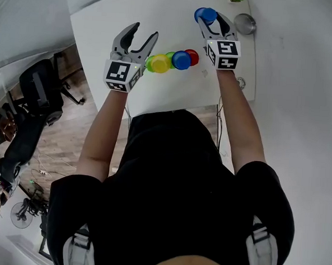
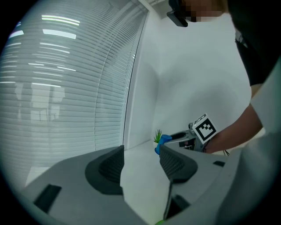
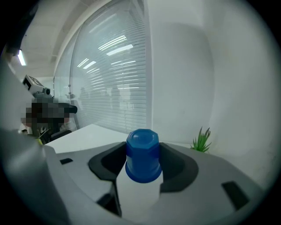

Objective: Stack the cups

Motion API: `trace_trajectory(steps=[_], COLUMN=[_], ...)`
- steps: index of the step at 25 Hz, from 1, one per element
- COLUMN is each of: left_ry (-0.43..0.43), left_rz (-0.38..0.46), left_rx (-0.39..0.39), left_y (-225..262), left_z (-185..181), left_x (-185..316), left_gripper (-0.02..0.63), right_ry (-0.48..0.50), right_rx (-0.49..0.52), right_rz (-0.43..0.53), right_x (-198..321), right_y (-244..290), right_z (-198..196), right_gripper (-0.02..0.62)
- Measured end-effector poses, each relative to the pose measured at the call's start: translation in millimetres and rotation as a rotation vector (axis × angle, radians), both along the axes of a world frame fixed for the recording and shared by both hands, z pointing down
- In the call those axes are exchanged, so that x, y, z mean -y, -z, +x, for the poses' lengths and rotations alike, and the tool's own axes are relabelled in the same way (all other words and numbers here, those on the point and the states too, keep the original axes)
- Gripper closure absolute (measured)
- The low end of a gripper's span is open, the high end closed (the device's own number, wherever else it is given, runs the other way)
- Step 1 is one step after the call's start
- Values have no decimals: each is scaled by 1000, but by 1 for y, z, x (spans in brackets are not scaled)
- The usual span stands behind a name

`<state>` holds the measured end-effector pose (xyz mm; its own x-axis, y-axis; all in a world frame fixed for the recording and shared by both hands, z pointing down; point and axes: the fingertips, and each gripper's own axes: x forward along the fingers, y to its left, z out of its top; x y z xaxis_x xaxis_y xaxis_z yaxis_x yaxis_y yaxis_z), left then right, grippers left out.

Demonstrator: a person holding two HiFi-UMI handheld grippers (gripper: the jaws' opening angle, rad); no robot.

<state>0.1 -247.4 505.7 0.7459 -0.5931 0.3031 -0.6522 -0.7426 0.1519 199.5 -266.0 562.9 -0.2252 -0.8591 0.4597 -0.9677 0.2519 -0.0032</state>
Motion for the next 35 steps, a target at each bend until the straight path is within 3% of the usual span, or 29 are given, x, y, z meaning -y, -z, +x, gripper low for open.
trace_trajectory(steps=[18,28,35], left_ry=[90,110,116], left_rz=[71,82,79], left_rx=[27,25,30], left_y=[54,64,65], left_z=[-41,-43,-48], left_x=[-92,-130,-144], left_gripper=[357,364,367], right_ry=[307,505,574], right_rx=[26,0,-21], right_rz=[54,9,-43], right_x=[-68,-125,-145], right_y=[95,89,77], right_z=[-78,-139,-158], right_gripper=[360,359,358])
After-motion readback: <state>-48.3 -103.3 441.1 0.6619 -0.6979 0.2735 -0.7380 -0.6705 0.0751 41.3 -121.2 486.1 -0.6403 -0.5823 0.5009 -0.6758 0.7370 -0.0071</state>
